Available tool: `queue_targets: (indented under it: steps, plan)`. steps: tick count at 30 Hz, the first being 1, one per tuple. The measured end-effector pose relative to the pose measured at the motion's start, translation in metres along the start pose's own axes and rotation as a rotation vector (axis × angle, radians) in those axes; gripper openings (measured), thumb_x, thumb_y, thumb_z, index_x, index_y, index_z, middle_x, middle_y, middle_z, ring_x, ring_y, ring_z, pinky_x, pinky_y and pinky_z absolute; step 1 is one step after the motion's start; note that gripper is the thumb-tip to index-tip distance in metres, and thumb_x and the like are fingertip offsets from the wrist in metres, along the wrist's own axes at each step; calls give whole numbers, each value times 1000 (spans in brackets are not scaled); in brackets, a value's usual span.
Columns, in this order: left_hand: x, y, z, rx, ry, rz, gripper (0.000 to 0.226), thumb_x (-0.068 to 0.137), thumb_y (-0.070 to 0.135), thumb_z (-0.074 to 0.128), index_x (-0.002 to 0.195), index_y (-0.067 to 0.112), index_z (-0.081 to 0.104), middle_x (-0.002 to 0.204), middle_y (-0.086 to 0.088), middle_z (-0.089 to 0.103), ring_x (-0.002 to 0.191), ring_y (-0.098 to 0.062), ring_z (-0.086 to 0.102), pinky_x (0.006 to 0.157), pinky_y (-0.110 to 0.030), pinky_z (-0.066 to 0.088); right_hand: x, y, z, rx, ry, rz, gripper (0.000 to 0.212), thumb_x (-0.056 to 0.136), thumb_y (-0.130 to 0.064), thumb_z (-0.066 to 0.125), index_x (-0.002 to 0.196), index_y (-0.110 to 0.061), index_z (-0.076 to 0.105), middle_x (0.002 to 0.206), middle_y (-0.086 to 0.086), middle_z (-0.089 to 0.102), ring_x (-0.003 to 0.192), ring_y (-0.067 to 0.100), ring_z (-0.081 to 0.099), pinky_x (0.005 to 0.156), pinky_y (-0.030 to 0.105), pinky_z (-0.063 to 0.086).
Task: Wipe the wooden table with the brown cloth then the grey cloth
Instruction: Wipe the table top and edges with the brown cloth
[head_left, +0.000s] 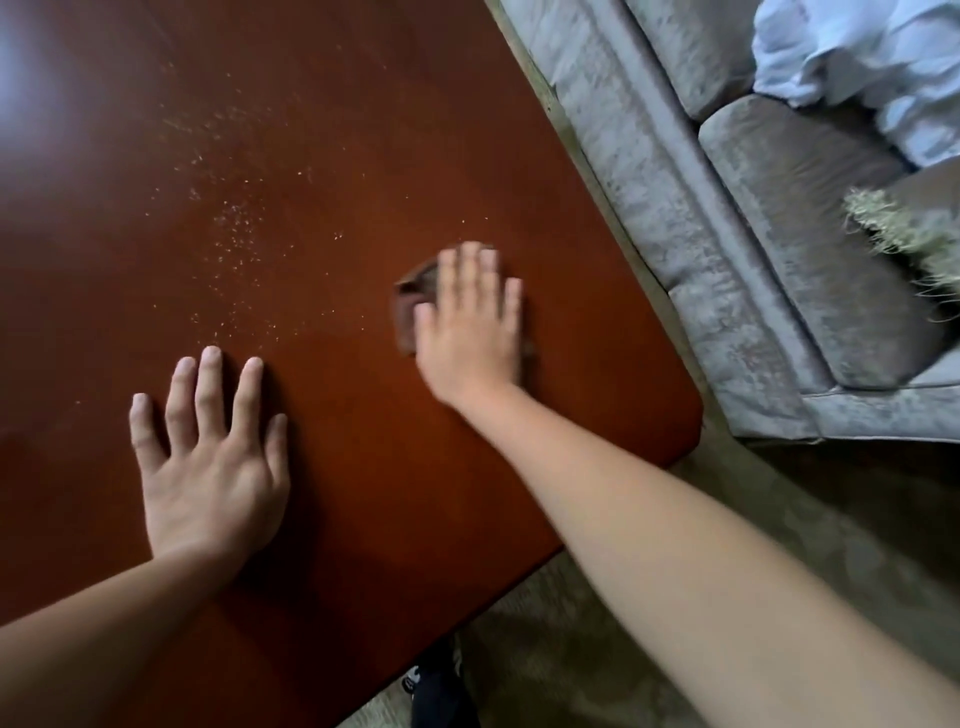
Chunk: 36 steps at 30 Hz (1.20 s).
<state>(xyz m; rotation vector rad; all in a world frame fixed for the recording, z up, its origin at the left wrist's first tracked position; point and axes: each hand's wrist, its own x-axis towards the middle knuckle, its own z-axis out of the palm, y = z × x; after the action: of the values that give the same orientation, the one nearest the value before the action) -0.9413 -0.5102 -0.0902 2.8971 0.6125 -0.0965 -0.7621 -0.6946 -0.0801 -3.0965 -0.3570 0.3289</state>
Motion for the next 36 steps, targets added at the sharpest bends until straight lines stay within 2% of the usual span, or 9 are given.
queue_targets:
  steps: [3,6,13,18,21,25,29,31,36]
  plan:
    - [0,-1,-2,-3,11,3,64,105,51,21,163,24,27,173,-10,15,161,-26,4,128,-58,3,-3,-46,0,-10,-39,-246,68,109,-50,17,168,-18,4,176,6,-2,162,25,-8,129,54,-1]
    - [-1,-1,-4,12,5,-2,64,105,51,22,163,24,28,173,-9,16,161,-26,5,128,-57,4,5,-8,0,-88,-54,-334,67,108,-53,15,168,-24,3,176,1,-3,162,22,-5,129,56,2]
    - [0,-4,-2,31,-12,16,64,107,52,17,165,26,23,174,-8,14,162,-24,1,129,-57,5,4,153,-8,4,-14,260,70,107,-57,11,168,-24,3,176,4,0,162,25,-1,128,60,2]
    - [0,-4,1,22,9,28,63,107,50,21,164,24,26,174,-9,17,162,-26,5,128,-58,6,30,95,-13,100,18,537,68,111,-47,22,168,-15,3,176,9,-2,162,27,-5,128,60,1]
    - [1,-5,3,21,18,33,63,106,49,24,164,23,29,173,-11,19,162,-27,8,128,-59,8,53,10,-14,26,4,255,69,110,-46,19,167,-12,0,175,11,-4,162,31,-5,129,55,0]
    - [2,-6,4,30,38,23,63,105,48,29,162,22,34,172,-12,23,161,-29,13,127,-60,10,54,-118,-8,-80,-46,-383,67,111,-47,17,167,-17,-2,175,8,-9,161,29,-11,129,53,-6]
    - [1,-5,6,33,44,42,63,104,47,31,162,21,35,171,-12,25,160,-30,16,128,-59,11,57,-111,-11,-116,-100,-624,65,111,-49,20,168,-25,-1,176,0,-8,161,20,-11,130,52,-4]
    - [1,-4,6,40,47,41,63,104,47,31,162,22,36,171,-11,25,160,-30,17,127,-59,12,66,-71,-10,-122,-85,-544,65,110,-50,17,167,-27,-3,176,-2,-10,161,20,-11,130,53,-3]
    - [1,-7,7,53,15,39,64,106,50,24,165,25,27,173,-9,18,162,-28,10,128,-59,10,75,72,-21,-63,-59,-52,74,103,-58,8,168,-22,-1,176,6,-5,162,27,-5,129,57,1]
